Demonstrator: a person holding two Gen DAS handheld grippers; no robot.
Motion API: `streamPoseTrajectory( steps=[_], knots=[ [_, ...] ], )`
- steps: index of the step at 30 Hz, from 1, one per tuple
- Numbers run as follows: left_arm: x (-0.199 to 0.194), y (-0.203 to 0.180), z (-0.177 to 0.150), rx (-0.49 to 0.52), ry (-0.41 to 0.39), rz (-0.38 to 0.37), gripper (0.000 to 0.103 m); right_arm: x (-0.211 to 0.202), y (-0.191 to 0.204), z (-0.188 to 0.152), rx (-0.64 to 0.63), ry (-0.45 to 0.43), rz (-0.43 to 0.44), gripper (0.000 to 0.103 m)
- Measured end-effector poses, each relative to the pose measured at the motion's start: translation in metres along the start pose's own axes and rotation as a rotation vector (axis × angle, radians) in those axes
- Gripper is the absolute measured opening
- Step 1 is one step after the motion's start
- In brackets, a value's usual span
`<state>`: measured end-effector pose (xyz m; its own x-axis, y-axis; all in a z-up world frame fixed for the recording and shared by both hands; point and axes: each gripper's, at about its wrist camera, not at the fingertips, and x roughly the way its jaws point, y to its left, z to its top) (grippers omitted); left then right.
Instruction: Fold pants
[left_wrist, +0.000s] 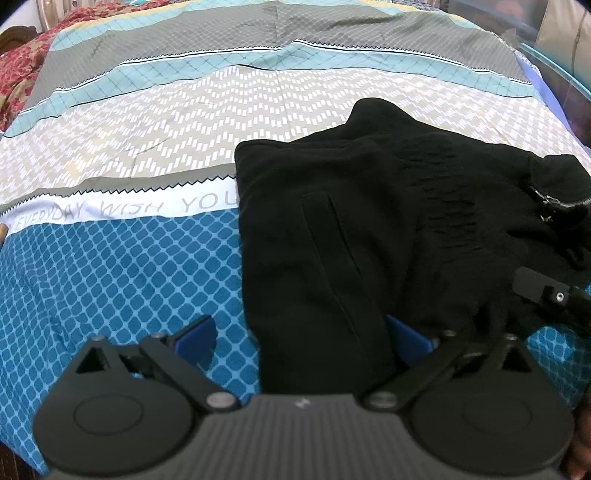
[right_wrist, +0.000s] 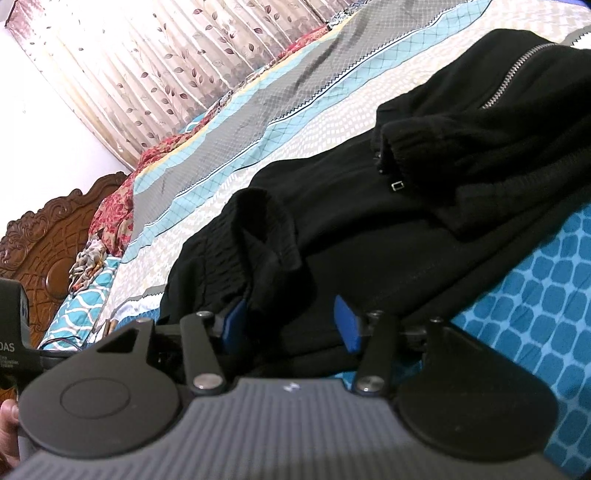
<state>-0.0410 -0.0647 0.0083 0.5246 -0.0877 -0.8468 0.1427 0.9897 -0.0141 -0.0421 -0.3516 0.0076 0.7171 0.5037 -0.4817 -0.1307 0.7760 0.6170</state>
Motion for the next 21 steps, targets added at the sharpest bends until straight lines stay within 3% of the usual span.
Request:
streamPoseTrajectory(
  steps=[21],
  knots=[
    [-0.0003,0.0051,-0.0014,-0.02,-0.01,-0.021,0.103,-0.0021,-0.0037,0.0017,-0.004,0.002,0.002,0.059]
  ],
)
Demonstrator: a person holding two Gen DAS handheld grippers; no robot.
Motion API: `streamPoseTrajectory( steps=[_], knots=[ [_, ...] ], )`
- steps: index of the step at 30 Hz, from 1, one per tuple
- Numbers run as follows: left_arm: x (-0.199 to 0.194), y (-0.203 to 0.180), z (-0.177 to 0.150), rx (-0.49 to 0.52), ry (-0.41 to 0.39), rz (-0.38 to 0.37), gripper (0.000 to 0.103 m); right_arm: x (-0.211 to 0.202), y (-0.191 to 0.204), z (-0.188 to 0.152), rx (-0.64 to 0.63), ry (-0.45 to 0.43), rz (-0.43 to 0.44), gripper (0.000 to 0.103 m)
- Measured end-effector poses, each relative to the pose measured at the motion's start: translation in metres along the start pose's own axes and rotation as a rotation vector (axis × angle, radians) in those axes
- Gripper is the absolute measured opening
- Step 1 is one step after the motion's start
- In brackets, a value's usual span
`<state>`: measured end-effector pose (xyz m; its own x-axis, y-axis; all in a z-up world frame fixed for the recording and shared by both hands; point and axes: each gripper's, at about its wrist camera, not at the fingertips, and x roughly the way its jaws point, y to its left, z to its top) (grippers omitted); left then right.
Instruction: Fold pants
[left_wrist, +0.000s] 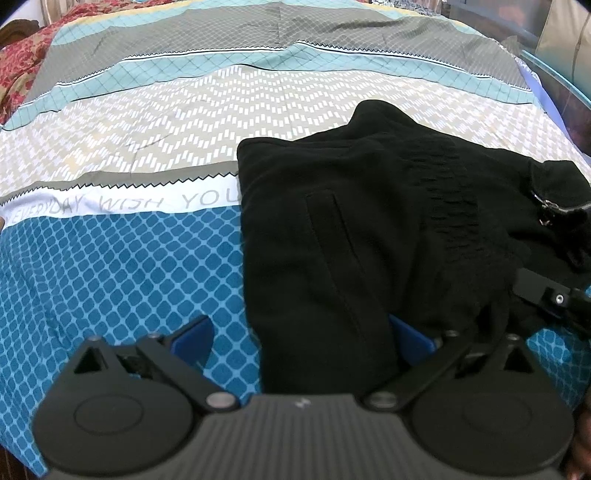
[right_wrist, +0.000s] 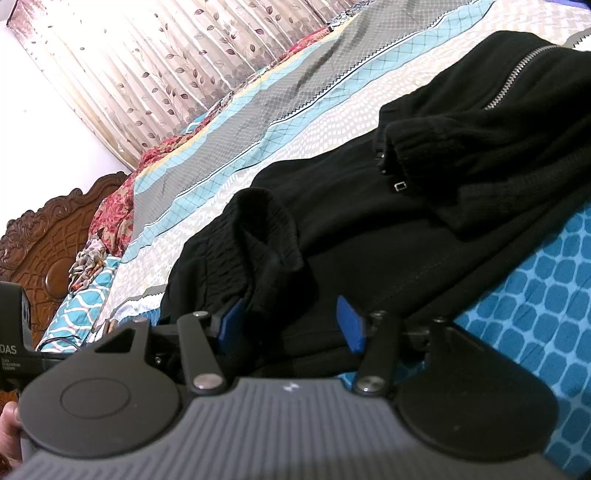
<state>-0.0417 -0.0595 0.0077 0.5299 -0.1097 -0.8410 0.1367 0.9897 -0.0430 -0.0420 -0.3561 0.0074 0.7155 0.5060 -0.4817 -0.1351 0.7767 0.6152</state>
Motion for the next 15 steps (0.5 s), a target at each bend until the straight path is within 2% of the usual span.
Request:
streamPoseTrajectory(
  steps=[15],
  knots=[
    [-0.001,0.0008,0.0001,-0.004,0.001,-0.003,0.103,0.0015,0.002,0.0043,-0.033,0.015,-0.016,0.059]
  ],
)
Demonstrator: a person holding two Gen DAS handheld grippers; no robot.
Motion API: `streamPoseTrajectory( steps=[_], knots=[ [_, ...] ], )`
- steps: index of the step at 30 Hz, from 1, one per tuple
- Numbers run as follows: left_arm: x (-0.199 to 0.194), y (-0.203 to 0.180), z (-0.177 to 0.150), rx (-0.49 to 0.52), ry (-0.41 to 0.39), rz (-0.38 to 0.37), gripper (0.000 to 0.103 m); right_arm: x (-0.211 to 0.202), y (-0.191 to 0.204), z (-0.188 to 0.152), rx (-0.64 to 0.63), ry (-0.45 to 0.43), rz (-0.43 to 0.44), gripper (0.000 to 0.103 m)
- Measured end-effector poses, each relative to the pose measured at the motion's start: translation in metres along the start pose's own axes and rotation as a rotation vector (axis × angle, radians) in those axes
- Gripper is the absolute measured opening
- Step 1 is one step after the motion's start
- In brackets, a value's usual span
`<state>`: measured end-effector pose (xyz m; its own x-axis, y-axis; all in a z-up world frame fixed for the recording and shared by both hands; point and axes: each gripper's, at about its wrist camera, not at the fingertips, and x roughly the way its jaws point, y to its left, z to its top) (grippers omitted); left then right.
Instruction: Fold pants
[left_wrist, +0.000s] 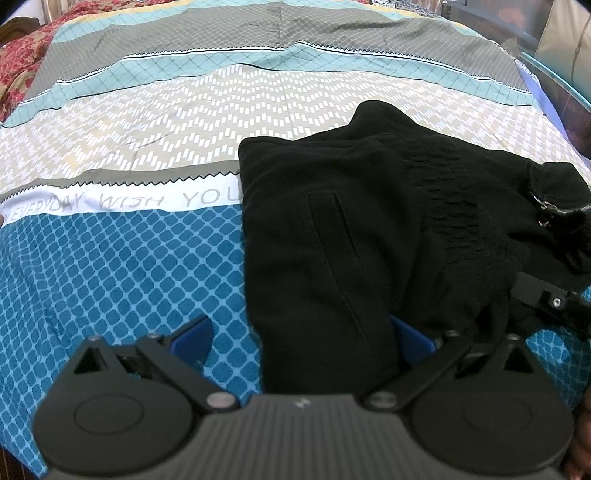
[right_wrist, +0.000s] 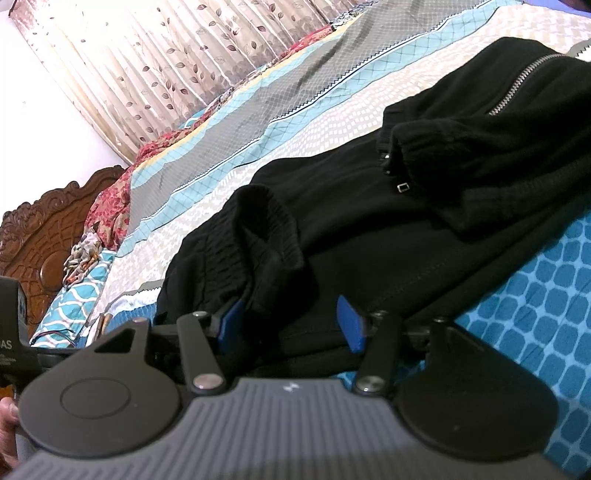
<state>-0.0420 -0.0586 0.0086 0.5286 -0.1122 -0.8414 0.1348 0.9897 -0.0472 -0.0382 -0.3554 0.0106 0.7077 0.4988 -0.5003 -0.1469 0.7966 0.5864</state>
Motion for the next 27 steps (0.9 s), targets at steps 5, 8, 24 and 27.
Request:
streamPoseTrajectory(
  steps=[5,8,24,27],
  knots=[
    [-0.003,0.0,0.001,-0.004,0.007,0.004,0.103,-0.003,0.013,-0.002,-0.067,0.013,-0.056,0.06],
    [-0.01,-0.001,0.001,0.003,0.0,0.015,0.103,-0.007,0.023,-0.006,-0.126,0.021,-0.088,0.062],
    [-0.044,-0.008,0.005,0.039,-0.037,0.029,0.098,-0.038,0.001,0.004,-0.034,-0.093,-0.151,0.063],
    [-0.05,-0.012,0.009,0.05,-0.053,0.03,0.098,-0.041,-0.007,0.005,0.006,-0.097,-0.159,0.063]
  ],
)
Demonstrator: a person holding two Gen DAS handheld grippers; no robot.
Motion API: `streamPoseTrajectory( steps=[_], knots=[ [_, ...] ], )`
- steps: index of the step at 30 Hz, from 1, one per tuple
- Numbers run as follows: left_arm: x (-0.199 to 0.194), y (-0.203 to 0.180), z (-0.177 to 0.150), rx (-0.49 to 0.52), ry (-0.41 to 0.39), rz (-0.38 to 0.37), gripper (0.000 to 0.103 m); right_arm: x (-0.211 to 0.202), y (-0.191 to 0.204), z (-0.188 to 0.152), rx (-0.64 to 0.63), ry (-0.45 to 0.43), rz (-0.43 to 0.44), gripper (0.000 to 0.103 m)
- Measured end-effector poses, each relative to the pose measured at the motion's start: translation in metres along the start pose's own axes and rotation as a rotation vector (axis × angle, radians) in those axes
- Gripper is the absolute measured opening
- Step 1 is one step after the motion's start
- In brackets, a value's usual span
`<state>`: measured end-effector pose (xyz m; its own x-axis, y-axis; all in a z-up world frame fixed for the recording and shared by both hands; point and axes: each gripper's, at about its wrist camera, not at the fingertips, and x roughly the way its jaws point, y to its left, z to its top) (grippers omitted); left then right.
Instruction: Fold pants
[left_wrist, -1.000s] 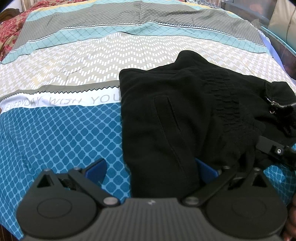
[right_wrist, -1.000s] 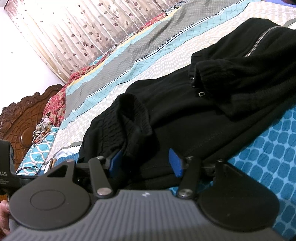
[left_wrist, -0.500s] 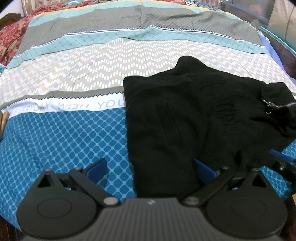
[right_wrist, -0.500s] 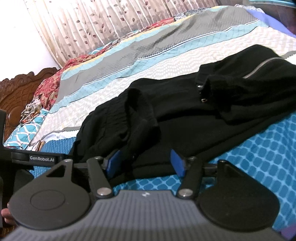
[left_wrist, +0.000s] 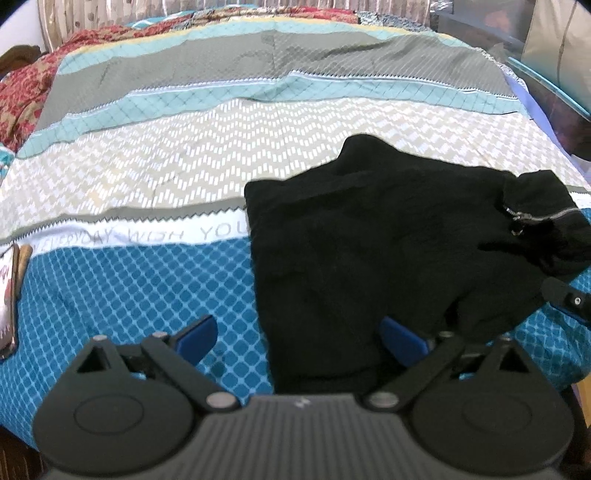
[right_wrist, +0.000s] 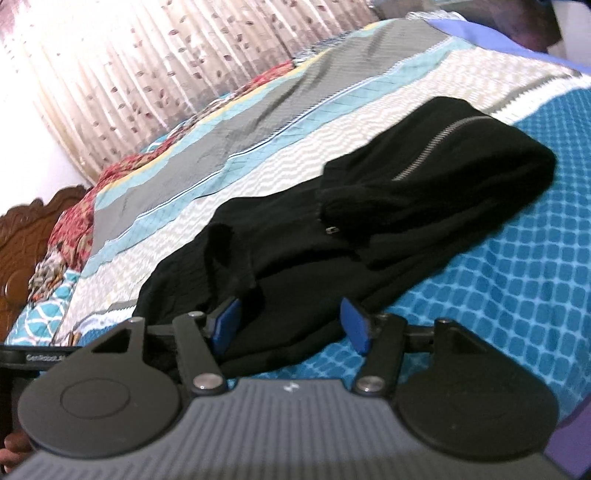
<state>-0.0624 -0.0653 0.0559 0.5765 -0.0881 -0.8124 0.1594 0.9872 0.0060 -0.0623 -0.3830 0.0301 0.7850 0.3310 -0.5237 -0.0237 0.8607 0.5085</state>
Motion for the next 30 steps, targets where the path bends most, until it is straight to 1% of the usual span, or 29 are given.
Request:
streamPoseTrajectory(
  steps=[3,5,7,9,10,13,15,16,18,20,22,23,24,25,26,27,28,30],
  knots=[
    [-0.007,-0.003,0.009,0.008,-0.034,-0.024,0.098,-0.006,-0.009,0.004,0.042,-0.021,-0.01,0.063],
    [-0.013,-0.006,0.018,0.011,-0.069,-0.057,0.098,-0.011,-0.016,0.007,0.063,-0.041,-0.024,0.063],
    [-0.016,-0.011,0.026,0.014,-0.089,-0.083,0.096,-0.018,-0.022,0.011,0.077,-0.072,-0.046,0.063],
    [-0.017,-0.016,0.036,0.015,-0.092,-0.128,0.094,-0.026,-0.031,0.017,0.093,-0.122,-0.082,0.063],
    [-0.016,-0.019,0.04,0.012,-0.087,-0.15,0.093,-0.032,-0.037,0.021,0.102,-0.15,-0.102,0.065],
    [-0.013,-0.026,0.052,0.006,-0.069,-0.206,0.092,-0.045,-0.057,0.031,0.146,-0.233,-0.167,0.079],
    [-0.012,-0.032,0.059,0.004,-0.055,-0.245,0.092,-0.048,-0.073,0.037,0.186,-0.271,-0.21,0.081],
    [-0.011,-0.036,0.062,0.003,-0.047,-0.265,0.092,-0.048,-0.083,0.04,0.208,-0.281,-0.227,0.082],
    [-0.011,-0.043,0.067,0.004,-0.035,-0.293,0.092,-0.043,-0.1,0.046,0.27,-0.273,-0.245,0.083],
    [-0.009,-0.054,0.074,0.014,-0.024,-0.319,0.092,-0.033,-0.116,0.051,0.336,-0.251,-0.238,0.084],
    [-0.01,-0.063,0.081,0.031,-0.019,-0.345,0.092,-0.025,-0.121,0.052,0.364,-0.247,-0.216,0.084],
    [-0.011,-0.069,0.085,0.042,-0.017,-0.359,0.093,-0.022,-0.12,0.054,0.355,-0.245,-0.203,0.082],
    [-0.011,-0.075,0.091,0.054,-0.016,-0.373,0.093,-0.017,-0.115,0.055,0.335,-0.23,-0.181,0.077],
    [-0.011,-0.081,0.096,0.064,-0.016,-0.386,0.094,-0.015,-0.113,0.057,0.313,-0.208,-0.156,0.064],
    [-0.011,-0.088,0.103,0.075,-0.014,-0.4,0.094,-0.012,-0.106,0.059,0.284,-0.186,-0.159,0.035],
    [-0.01,-0.094,0.108,0.08,-0.011,-0.409,0.095,-0.008,-0.097,0.059,0.243,-0.168,-0.165,0.024],
    [-0.01,-0.102,0.115,0.087,-0.008,-0.425,0.096,-0.007,-0.087,0.058,0.209,-0.155,-0.153,0.024],
    [-0.01,-0.117,0.125,0.106,-0.005,-0.458,0.1,-0.013,-0.062,0.053,0.133,-0.187,-0.123,0.022]
  ],
)
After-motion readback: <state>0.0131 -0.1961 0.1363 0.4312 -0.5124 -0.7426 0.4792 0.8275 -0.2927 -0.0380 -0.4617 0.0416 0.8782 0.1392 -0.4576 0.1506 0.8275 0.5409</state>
